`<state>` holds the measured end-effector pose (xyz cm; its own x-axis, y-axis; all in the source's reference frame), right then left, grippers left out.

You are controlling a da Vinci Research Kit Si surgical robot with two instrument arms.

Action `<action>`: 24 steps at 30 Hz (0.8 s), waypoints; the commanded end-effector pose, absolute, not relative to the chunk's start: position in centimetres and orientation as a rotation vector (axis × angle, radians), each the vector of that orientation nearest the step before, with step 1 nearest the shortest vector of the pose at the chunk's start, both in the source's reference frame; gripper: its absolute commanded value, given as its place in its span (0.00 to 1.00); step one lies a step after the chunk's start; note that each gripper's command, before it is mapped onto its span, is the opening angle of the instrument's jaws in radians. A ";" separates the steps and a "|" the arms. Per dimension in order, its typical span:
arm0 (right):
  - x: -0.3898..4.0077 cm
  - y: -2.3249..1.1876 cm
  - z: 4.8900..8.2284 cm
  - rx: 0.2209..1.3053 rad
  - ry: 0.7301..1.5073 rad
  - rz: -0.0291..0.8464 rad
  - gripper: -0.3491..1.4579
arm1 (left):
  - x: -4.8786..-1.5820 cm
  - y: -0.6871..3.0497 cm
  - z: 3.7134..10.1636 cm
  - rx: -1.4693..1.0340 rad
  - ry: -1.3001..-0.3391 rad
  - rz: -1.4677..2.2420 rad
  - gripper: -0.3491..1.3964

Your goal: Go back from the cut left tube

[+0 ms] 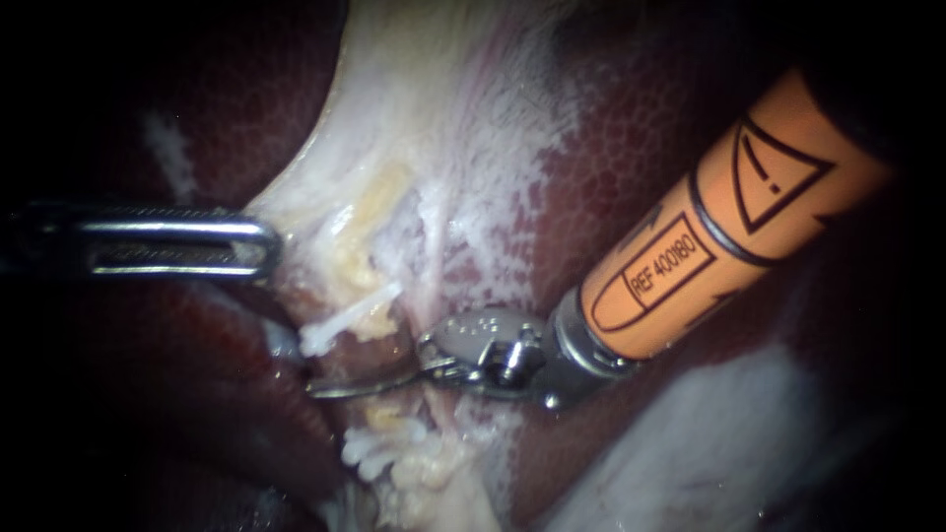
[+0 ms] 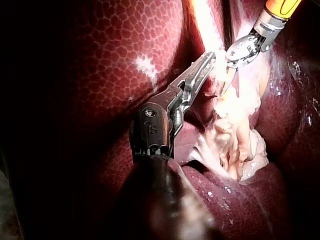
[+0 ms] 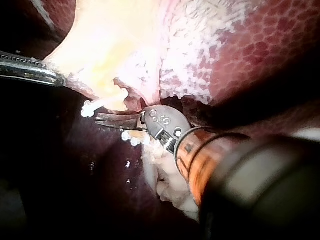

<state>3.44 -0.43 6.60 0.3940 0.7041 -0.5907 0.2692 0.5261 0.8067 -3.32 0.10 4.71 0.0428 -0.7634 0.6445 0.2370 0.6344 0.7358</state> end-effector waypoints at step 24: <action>3.36 -0.39 6.54 1.008 1.200 0.307 0.00 | -3.32 0.10 4.71 0.501 -1.317 -0.815 0.00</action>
<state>3.36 -0.39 6.54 0.3833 0.6762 -0.6291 0.2969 0.5548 0.7772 -3.32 0.10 4.71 0.0428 -0.7632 0.6447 0.2366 0.6347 0.7356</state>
